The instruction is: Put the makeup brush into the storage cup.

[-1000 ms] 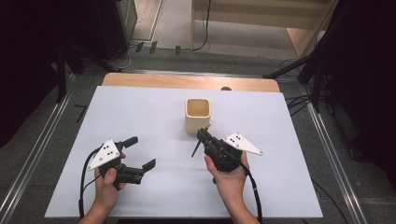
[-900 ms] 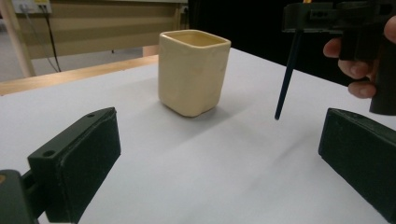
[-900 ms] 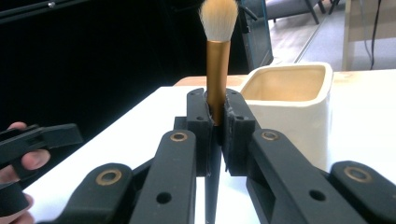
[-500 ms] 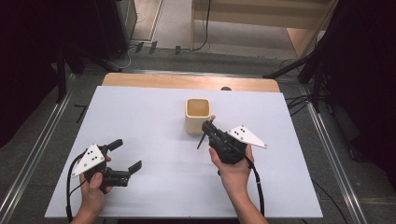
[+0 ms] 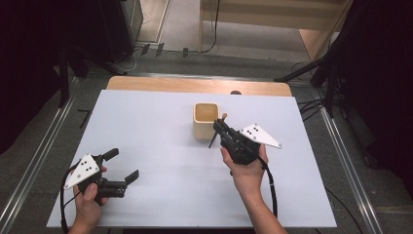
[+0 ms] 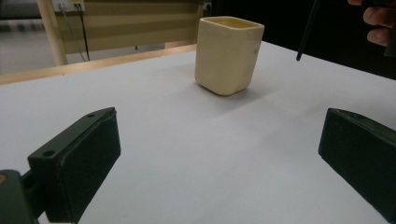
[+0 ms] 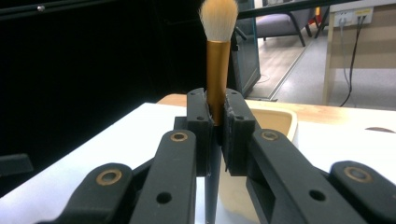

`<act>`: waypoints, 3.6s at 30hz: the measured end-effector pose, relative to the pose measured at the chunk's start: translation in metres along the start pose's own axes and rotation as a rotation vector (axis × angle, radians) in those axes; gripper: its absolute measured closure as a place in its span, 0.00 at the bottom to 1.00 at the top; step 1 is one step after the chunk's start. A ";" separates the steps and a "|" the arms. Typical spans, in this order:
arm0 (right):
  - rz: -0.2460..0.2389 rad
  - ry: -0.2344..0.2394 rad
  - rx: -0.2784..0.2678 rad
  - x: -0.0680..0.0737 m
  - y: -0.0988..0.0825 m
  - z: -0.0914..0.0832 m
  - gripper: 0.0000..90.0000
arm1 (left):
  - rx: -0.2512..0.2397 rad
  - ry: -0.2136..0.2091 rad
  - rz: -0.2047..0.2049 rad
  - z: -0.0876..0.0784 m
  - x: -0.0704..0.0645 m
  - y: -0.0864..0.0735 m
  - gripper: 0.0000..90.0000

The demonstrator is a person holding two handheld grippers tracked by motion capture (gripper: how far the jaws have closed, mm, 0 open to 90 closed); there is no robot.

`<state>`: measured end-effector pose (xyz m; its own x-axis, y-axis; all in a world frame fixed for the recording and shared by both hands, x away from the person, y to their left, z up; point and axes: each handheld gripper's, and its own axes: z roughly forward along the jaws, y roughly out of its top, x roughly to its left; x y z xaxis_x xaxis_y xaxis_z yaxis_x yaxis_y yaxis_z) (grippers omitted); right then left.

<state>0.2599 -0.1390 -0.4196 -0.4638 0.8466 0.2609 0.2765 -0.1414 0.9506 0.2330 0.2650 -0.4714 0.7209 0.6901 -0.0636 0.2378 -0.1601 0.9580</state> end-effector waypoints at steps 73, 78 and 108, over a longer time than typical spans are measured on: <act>-0.051 -0.119 -0.067 -0.025 0.037 0.050 0.94 | 0.012 0.006 0.025 -0.003 -0.001 -0.004 0.00; -0.058 -0.124 -0.049 -0.024 0.034 0.055 0.94 | 0.014 0.005 0.029 -0.003 -0.002 -0.004 0.00; -0.079 -0.148 0.043 -0.029 0.008 0.073 0.94 | 0.012 0.004 0.033 -0.003 -0.001 -0.003 0.00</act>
<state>0.3366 -0.1268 -0.4320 -0.3574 0.9210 0.1550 0.2817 -0.0519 0.9581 0.2294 0.2668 -0.4737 0.7258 0.6872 -0.0305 0.2216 -0.1916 0.9561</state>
